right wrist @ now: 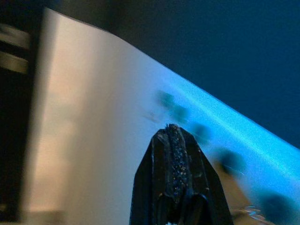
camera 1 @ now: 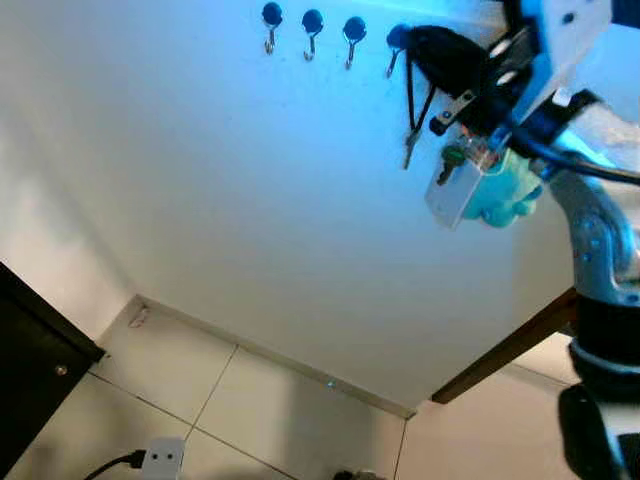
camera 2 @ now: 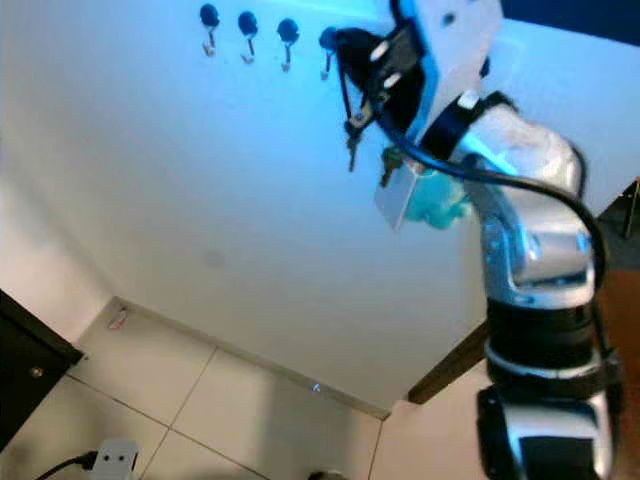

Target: Hang keys on a hook

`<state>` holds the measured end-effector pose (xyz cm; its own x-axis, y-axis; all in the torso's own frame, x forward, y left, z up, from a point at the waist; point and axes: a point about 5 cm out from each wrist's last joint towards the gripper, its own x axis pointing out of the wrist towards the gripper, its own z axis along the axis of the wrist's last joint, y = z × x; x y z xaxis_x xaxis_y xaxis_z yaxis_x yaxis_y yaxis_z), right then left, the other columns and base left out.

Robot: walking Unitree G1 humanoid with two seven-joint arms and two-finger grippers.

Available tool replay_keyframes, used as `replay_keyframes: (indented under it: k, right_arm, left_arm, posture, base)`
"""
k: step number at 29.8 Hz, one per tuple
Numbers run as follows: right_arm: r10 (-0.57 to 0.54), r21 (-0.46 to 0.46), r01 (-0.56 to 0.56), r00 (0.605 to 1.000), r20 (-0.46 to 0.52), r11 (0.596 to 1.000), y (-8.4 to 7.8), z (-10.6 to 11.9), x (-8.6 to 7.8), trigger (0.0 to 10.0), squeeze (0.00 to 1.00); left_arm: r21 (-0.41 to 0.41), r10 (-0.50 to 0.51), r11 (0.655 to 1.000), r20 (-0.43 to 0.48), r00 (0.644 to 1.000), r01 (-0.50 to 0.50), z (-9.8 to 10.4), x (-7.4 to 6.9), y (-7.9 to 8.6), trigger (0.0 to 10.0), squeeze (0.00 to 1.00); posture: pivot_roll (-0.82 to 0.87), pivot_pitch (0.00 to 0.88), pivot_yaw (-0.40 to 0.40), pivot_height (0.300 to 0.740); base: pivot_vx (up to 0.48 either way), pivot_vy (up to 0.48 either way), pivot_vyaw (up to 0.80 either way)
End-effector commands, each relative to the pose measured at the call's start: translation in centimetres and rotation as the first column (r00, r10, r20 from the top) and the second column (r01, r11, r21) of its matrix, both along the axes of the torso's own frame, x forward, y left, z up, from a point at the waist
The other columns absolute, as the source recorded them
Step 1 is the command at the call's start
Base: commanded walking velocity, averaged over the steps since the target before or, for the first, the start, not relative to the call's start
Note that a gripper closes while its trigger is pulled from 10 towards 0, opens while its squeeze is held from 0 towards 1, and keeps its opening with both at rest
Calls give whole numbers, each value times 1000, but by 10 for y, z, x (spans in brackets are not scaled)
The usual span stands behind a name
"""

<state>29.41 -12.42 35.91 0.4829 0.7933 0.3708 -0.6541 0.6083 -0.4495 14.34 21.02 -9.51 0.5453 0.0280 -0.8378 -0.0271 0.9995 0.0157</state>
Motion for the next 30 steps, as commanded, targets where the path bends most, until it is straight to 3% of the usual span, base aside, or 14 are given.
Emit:
replay_keyframes:
  k: [1,6,11,15,22,30]
  right_arm:
    - [111,25,-111,994,9,994,3,1,-11,10000,0]
    - [203,76,-202,979,-5,976,12,-3,-13,10000,0]
    - [145,140,-139,989,-35,980,23,-7,1,10000,0]
    - [165,190,-148,983,-79,971,41,-13,12,10000,0]
    - [247,155,-227,960,-128,962,76,-29,15,10000,0]
    - [184,118,-171,977,-107,978,77,-30,20,10000,0]
  left_arm:
    - [4,23,1000,-45,999,-23,-5,-13,3,10000,0]
    - [19,41,999,-50,998,-40,-4,-15,8,10000,0]
    - [24,50,999,-50,998,-49,-4,-15,11,10000,0]
    - [24,56,998,-48,997,-55,-4,-15,11,10000,0]
    - [26,104,994,-35,994,-104,-3,-16,13,10000,0]
    - [28,108,994,-33,994,-107,-3,-18,16,10000,0]
  posture:
    - [-52,76,32,740]
    - [-47,77,38,740]
    - [-42,80,35,740]
    - [-36,81,26,740]
    - [-14,84,16,740]
    - [-8,86,19,740]
  base:
    - [0,0,0]
    - [0,0,0]
    - [0,0,0]
    - [0,0,0]
    - [0,0,0]
    - [0,0,0]
